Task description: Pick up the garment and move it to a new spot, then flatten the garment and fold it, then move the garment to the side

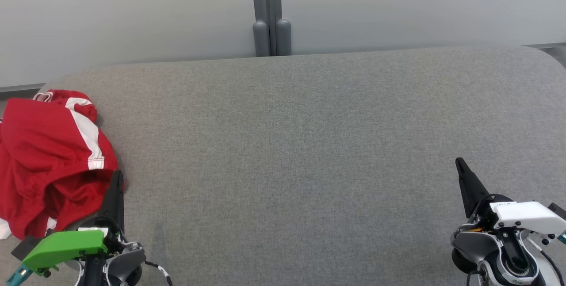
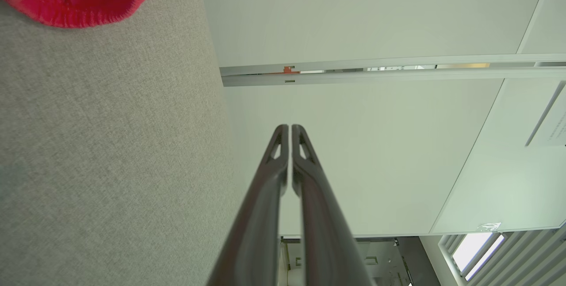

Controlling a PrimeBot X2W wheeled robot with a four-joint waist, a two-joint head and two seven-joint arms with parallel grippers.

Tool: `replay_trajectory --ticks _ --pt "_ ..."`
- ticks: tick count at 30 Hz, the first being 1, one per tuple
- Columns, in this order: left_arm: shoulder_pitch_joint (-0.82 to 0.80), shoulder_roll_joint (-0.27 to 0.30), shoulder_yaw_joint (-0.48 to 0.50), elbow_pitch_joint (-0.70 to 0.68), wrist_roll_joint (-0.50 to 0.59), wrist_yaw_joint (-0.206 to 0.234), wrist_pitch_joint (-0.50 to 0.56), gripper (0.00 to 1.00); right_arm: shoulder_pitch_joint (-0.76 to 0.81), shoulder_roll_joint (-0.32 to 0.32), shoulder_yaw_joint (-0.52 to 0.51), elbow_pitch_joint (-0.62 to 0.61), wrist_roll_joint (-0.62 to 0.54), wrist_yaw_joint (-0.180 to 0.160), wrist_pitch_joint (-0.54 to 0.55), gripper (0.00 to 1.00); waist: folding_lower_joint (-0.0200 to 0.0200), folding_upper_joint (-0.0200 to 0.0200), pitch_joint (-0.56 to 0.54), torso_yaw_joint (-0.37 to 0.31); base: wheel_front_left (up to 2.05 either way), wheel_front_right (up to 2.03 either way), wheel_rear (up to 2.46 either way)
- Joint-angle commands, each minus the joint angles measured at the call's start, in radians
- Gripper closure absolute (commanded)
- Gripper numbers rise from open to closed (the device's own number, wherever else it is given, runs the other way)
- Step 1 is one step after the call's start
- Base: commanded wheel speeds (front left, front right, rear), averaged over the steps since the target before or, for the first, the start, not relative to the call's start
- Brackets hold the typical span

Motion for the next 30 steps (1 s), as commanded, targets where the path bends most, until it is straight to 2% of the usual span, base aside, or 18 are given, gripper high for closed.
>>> replay_trajectory --ticks 1,2,3,16,30 --pt "-0.011 0.003 0.001 0.001 0.005 -0.004 0.002 1.0 -0.005 -0.001 0.0 0.001 -0.003 0.0 0.002 1.0 -0.0001 0.0 0.0 0.0 0.0 0.0 0.0" --pt "-0.011 0.003 0.001 0.001 0.005 -0.004 0.002 1.0 -0.005 -0.001 0.0 0.001 -0.003 0.0 0.002 1.0 -0.0001 0.0 0.0 0.0 0.0 0.0 0.0" --pt "0.001 0.0 0.0 0.003 0.0 0.0 0.0 0.0 0.001 0.0 0.0 0.003 0.0 0.0 0.0 0.0 0.0 0.0 0.0 0.0 0.0 0.0 0.0" --pt "0.025 -0.005 -0.036 0.033 0.035 0.001 -0.05 0.0 0.028 0.007 0.03 0.012 -0.06 0.0 -0.05 0.0 0.0 0.0 -0.003 0.0 0.0 0.0 0.0" --pt "0.019 -0.004 -0.056 0.049 0.273 0.003 -0.112 0.0 0.031 0.005 0.048 -0.006 -0.266 0.0 -0.112 0.0 0.0 0.0 -0.004 0.006 0.0 0.0 0.0"
